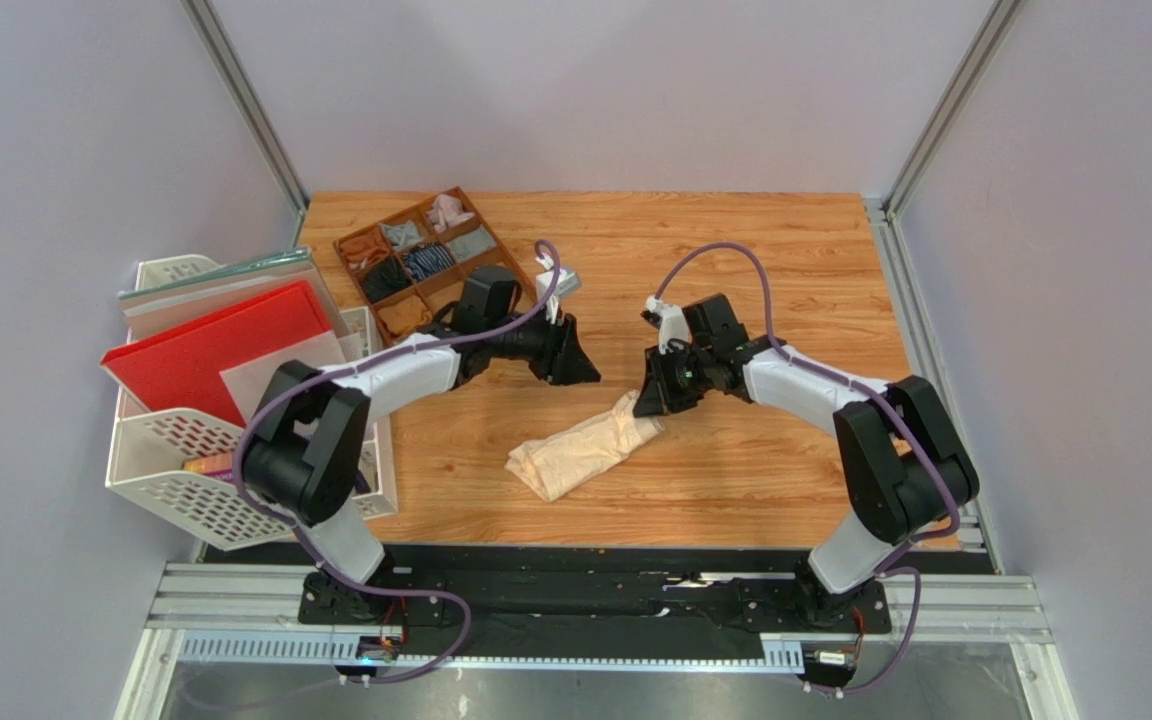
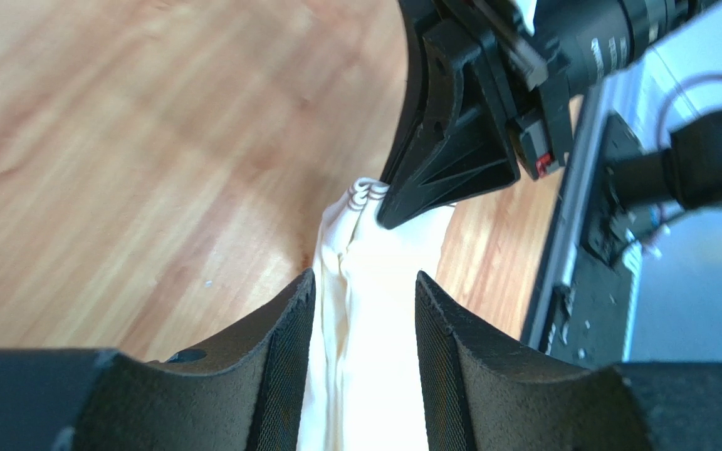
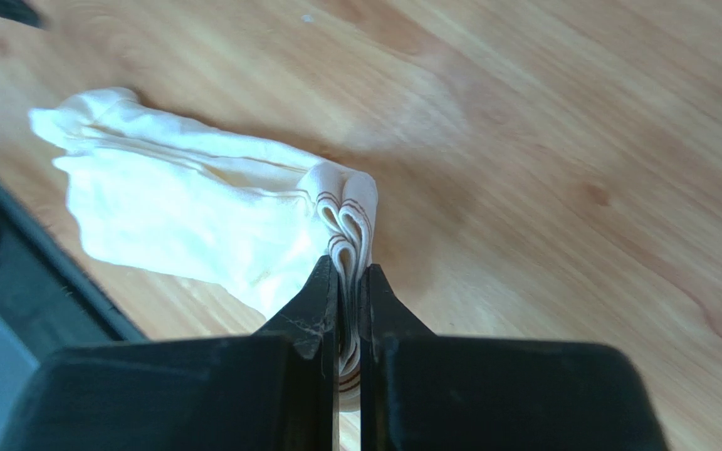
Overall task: Roll the underwear
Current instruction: Roll the underwear at the center of the board.
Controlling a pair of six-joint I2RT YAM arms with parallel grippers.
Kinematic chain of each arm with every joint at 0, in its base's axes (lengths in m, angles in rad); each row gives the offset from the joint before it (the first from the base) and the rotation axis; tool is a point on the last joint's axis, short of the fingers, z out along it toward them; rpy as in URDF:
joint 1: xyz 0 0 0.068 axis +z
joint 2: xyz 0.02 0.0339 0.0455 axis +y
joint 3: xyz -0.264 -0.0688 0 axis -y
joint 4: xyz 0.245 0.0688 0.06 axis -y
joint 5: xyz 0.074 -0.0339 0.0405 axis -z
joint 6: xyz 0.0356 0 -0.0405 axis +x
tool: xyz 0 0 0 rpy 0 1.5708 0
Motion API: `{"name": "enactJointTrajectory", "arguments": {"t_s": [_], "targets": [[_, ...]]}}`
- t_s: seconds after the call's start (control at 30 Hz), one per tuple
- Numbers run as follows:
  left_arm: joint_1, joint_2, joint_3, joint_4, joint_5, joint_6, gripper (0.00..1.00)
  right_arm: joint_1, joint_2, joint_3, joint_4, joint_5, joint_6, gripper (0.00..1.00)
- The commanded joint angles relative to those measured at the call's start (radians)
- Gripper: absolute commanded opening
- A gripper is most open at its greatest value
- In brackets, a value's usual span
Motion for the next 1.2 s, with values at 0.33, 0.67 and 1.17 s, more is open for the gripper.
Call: {"name": "enactJointTrajectory", "arguments": {"t_s": [0.33, 0.67, 1.17], "targets": [[-0.12, -0.151, -0.255, 0.08, -0.242, -0.318, 0.48, 0.202, 0.031, 0.176, -0.26, 0.653, 0.027, 0.0], [-0.21, -0.124, -0.345, 0.298, -0.32, -0.47, 0.48, 0.299, 0.089, 0.285, -0.384, 0.85, 0.094, 0.0], [-0.215, 0.102, -0.371, 0.634, -0.386, -0.662, 0.48, 0.363, 0.207, 0.348, -0.42, 0.89, 0.26, 0.0]]}}
